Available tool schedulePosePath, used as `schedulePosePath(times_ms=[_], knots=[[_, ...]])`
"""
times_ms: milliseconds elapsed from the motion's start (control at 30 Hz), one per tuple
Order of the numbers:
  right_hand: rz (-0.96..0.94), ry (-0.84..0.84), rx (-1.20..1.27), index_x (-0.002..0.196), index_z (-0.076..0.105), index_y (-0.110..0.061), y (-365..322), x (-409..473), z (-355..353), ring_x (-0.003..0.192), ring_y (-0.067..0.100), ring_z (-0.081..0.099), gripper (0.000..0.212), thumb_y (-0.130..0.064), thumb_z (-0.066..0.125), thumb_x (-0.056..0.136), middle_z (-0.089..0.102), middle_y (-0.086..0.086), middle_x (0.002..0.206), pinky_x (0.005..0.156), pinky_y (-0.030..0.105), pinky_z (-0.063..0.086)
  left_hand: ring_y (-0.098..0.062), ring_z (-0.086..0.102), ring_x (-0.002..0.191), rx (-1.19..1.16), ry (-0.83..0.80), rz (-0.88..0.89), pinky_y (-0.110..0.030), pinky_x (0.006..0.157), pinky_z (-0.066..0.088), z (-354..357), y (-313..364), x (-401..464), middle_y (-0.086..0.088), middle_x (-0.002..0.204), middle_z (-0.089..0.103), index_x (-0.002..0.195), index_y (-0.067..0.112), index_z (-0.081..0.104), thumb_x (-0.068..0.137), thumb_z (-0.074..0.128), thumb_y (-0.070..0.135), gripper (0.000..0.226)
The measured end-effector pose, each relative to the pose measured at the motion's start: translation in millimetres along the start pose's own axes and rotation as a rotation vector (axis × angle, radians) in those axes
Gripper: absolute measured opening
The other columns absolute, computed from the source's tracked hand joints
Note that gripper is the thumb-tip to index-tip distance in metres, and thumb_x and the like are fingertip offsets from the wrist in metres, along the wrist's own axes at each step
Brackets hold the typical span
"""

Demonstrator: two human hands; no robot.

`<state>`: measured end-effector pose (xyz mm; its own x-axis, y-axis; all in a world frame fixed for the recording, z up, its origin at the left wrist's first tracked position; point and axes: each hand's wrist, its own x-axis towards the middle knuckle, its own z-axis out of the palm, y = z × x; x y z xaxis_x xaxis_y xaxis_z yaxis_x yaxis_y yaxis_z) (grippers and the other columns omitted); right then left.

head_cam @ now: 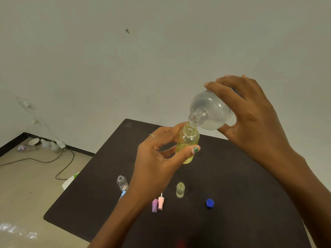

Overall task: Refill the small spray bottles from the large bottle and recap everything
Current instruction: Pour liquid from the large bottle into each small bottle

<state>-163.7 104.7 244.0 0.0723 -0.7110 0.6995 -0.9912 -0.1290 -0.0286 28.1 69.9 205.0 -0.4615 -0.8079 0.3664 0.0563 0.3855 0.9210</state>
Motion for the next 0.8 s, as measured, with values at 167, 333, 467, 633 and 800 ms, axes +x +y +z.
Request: schedulePosePath(times_ms=[167, 333, 467, 633, 800], knots=[[-0.003, 0.003, -0.003, 0.128, 0.054, -0.012, -0.3, 0.0, -0.4, 0.116, 0.033, 0.047, 0.064, -0.01, 0.081, 0.07, 0.054, 0.014, 0.124, 0.102, 0.039, 0.036, -0.005, 0.062, 0.102, 0.005, 0.002, -0.002, -0.016, 0.083, 0.053, -0.5, -0.6, -0.2, 0.01, 0.102, 0.067, 0.105, 0.019, 0.069, 0.072, 0.07, 0.023, 0.033], [-0.002, -0.003, -0.007, 0.129, 0.054, -0.013, 0.1, 0.4, -1.0, 0.117, 0.032, 0.046, 0.064, -0.011, 0.08, 0.071, 0.054, 0.013, 0.125, 0.103, 0.039, 0.035, -0.004, 0.062, 0.102, 0.018, 0.002, 0.005, -0.015, 0.082, 0.053, 0.5, -0.1, 0.4, 0.009, 0.102, 0.067, 0.105, 0.018, 0.068, 0.073, 0.07, 0.023, 0.033], [-0.008, 0.003, -0.005, 0.129, 0.053, -0.013, 1.1, 1.0, -1.7, 0.117, 0.029, 0.044, 0.063, -0.01, 0.08, 0.071, 0.054, 0.014, 0.125, 0.106, 0.039, 0.032, -0.002, 0.062, 0.102, 0.014, 0.002, 0.012, -0.012, 0.08, 0.052, 0.9, 0.7, 1.1, 0.01, 0.102, 0.067, 0.105, 0.017, 0.068, 0.072, 0.07, 0.022, 0.034], [-0.01, 0.002, -0.007, 0.129, 0.053, -0.013, 1.3, 1.4, -2.1, 0.116, 0.033, 0.047, 0.064, -0.009, 0.08, 0.071, 0.054, 0.014, 0.124, 0.103, 0.04, 0.035, -0.004, 0.062, 0.102, 0.004, -0.001, 0.01, -0.014, 0.08, 0.053, 1.1, -0.1, 1.4, 0.009, 0.103, 0.067, 0.107, 0.014, 0.069, 0.073, 0.07, 0.021, 0.035], [-0.011, 0.0, -0.01, 0.129, 0.054, -0.012, 1.3, 1.7, -1.6, 0.117, 0.029, 0.043, 0.064, -0.009, 0.08, 0.07, 0.054, 0.014, 0.125, 0.105, 0.04, 0.033, -0.003, 0.062, 0.102, -0.001, 0.001, 0.01, -0.011, 0.078, 0.051, 1.3, 0.2, 1.5, 0.01, 0.103, 0.067, 0.105, 0.019, 0.068, 0.072, 0.07, 0.023, 0.034]])
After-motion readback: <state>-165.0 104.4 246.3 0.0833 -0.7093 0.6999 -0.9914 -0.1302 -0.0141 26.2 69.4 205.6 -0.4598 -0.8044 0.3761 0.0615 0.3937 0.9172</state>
